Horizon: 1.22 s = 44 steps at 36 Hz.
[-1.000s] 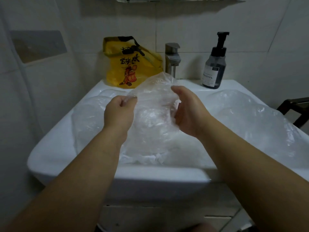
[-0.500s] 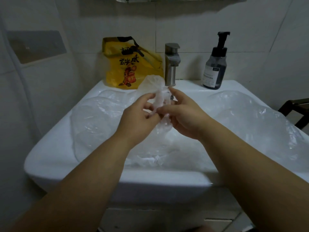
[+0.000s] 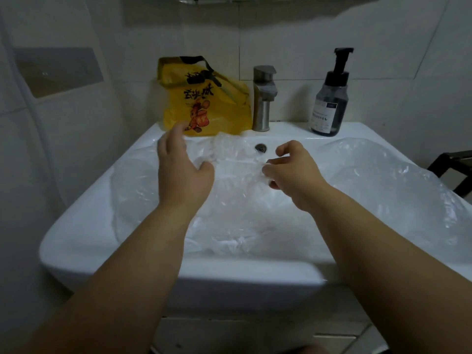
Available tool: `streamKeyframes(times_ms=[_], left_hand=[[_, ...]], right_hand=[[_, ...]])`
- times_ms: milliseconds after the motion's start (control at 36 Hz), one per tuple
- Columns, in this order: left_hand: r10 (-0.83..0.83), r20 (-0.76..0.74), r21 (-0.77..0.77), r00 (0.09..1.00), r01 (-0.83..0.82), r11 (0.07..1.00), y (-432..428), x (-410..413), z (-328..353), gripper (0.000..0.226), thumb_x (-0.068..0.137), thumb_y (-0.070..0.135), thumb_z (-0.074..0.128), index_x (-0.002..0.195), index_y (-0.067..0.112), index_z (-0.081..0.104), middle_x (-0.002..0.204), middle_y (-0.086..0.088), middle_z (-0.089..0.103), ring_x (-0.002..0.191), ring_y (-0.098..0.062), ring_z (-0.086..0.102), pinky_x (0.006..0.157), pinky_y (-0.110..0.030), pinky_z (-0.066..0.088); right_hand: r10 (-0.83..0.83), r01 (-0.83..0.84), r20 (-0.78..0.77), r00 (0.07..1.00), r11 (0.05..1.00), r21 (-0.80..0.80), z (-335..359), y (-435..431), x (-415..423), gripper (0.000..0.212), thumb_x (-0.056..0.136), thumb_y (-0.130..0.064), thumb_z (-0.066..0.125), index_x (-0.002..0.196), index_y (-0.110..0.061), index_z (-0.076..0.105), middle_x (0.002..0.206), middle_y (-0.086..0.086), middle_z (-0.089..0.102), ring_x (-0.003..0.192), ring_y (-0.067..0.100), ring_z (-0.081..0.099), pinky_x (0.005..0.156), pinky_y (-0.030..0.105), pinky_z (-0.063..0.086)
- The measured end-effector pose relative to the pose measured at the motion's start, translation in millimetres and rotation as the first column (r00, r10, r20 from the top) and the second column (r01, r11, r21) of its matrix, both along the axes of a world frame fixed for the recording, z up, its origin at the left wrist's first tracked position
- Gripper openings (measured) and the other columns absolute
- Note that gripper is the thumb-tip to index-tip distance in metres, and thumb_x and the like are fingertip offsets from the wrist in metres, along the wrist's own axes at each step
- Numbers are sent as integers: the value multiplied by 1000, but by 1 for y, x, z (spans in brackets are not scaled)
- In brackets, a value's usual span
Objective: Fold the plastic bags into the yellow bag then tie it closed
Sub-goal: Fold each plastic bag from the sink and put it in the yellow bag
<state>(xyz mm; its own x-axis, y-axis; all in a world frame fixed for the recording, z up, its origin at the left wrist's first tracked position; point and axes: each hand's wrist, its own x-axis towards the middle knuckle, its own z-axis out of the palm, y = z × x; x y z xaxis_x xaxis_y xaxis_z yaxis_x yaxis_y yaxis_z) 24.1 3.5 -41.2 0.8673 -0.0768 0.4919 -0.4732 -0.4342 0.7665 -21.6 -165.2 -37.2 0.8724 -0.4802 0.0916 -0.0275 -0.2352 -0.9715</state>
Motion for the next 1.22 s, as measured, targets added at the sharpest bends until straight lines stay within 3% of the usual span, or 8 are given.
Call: streamKeyframes(times_ms=[167,250,361,528,639,833,1028,1222], left_hand=[[-279,-21,199,960,277,940,-7,-9,-5,55,86,13,67,135,32,53,103,17,60,98,-5,57,79,-7,42],[-212,84,241,974,187,952,-7,-7,-6,28,90,25,65,118,23,67,108,4,67,100,-15,60,85,-26,49],[-138,89,169,986,121,978,-5,-4,-5,23,96,28,55,112,19,68,97,2,69,90,-15,62,73,-16,45],[-82,65,52,995,79,996,-7,-6,-1,31,101,22,45,128,26,59,106,4,69,84,-4,66,69,-9,44],[-78,93,-1,993,78,997,-7,-8,1,38,101,14,44,136,28,54,111,12,62,70,21,56,61,5,37],[51,45,5,998,-51,999,-1,-2,2,37,99,14,45,131,27,60,98,0,69,86,-14,62,85,-22,49],[-134,-126,66,983,143,988,1,0,2,34,92,33,58,80,4,67,74,-9,63,75,-22,58,68,-31,45],[-365,-292,-34,884,372,928,2,-2,6,19,82,21,71,82,5,62,75,-1,53,68,-11,50,66,-24,43]], right_hand=[[44,-34,64,997,988,-148,-1,7,-1,26,91,-9,60,74,-16,42,76,6,50,64,18,49,47,22,50],[59,-48,82,995,990,-135,2,11,-2,20,92,-14,61,80,-14,45,86,15,57,72,23,57,52,26,57],[69,-68,0,998,976,-206,5,13,-3,18,91,-26,62,92,-16,47,100,10,60,89,30,64,73,41,59],[260,-235,-195,946,962,139,2,20,-3,55,82,-35,72,120,-12,41,127,14,50,107,33,60,81,42,58],[324,-288,-258,910,943,169,3,21,-4,47,81,-34,74,111,-12,45,115,18,57,91,29,64,78,40,59],[139,-106,-215,967,982,158,7,14,-5,17,93,-3,50,109,-7,51,85,14,54,60,18,51,41,19,47],[-103,122,-73,992,923,365,18,-6,-9,19,96,-6,44,98,-14,61,68,6,48,55,14,41,47,21,38],[136,-170,102,985,785,596,21,-16,-14,10,89,-6,57,80,-10,55,63,2,38,54,12,37,56,22,42]])
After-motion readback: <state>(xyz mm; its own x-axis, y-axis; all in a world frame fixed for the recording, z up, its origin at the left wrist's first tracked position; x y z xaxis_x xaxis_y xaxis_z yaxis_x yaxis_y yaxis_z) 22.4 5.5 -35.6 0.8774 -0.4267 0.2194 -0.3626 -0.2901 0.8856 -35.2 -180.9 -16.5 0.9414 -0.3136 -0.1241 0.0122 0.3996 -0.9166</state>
